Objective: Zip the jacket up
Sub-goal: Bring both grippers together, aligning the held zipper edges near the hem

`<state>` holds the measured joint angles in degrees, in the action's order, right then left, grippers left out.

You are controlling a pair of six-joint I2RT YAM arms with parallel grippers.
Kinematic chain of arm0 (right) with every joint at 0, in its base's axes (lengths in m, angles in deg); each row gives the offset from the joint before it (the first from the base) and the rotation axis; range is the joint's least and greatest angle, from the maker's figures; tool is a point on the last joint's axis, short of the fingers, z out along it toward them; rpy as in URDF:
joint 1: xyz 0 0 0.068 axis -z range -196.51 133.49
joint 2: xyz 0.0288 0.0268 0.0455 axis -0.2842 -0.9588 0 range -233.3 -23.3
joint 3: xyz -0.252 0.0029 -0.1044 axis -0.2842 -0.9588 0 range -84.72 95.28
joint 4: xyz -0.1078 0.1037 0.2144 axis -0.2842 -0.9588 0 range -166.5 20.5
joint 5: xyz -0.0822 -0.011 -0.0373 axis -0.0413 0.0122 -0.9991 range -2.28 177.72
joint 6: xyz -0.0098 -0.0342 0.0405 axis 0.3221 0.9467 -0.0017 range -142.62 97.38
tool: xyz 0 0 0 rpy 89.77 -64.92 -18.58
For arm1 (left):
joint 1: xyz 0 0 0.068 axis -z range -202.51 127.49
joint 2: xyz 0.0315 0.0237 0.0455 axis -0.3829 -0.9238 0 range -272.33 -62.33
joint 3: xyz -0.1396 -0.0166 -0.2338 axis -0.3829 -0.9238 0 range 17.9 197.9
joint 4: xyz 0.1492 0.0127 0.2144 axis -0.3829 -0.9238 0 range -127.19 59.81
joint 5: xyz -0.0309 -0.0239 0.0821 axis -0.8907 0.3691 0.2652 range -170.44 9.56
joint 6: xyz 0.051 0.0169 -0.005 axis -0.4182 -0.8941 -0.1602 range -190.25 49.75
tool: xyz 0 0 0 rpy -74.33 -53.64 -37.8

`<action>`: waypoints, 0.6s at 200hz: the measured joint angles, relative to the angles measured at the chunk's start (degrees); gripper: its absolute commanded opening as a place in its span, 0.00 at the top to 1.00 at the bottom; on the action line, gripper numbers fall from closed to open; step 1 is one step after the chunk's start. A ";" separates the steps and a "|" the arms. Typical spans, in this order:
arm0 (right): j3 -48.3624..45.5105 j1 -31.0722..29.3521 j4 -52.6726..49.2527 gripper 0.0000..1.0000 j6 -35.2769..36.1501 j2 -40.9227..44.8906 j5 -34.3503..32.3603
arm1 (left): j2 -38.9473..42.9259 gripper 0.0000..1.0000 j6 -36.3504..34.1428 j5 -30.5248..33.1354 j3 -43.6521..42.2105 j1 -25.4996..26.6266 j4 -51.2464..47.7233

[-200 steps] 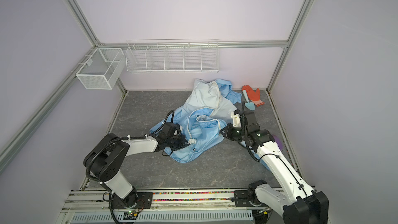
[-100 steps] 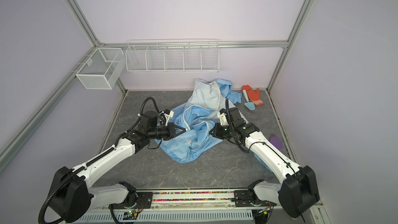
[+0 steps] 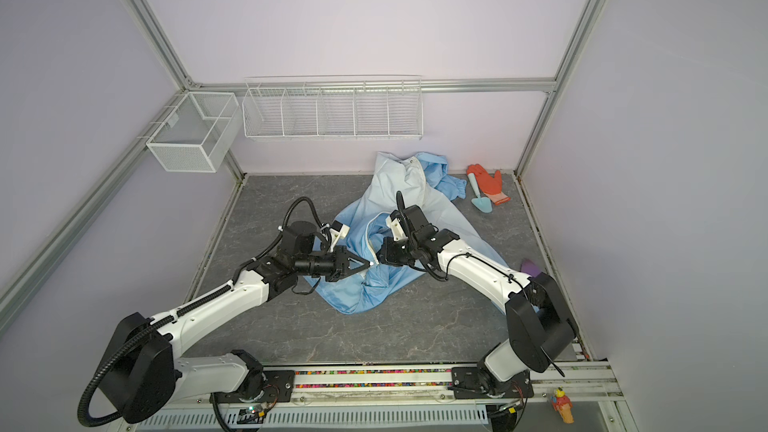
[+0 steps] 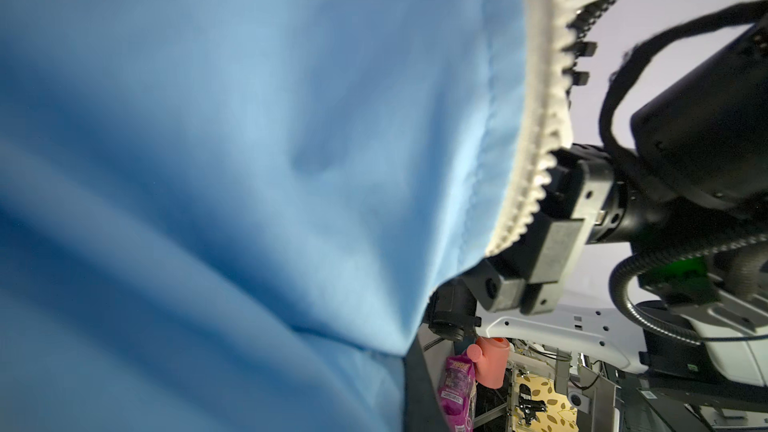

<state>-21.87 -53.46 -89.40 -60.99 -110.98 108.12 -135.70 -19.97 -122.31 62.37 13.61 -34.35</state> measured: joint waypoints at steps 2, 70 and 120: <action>0.13 -0.04 -0.13 0.93 0.07 0.00 -0.04 | 0.00 1.00 -0.13 0.02 0.00 0.00 -0.33; 4.24 -3.98 -2.80 0.93 0.61 -3.80 -2.75 | -0.04 0.74 0.70 2.51 -0.52 0.00 0.09; 4.74 -5.20 -2.73 0.93 0.20 -4.87 -2.82 | -0.02 0.67 3.32 5.31 -2.01 0.00 3.08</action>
<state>-17.13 -58.66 -92.14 -60.79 -115.86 105.30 -135.72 -16.65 -116.99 60.36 13.61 -31.27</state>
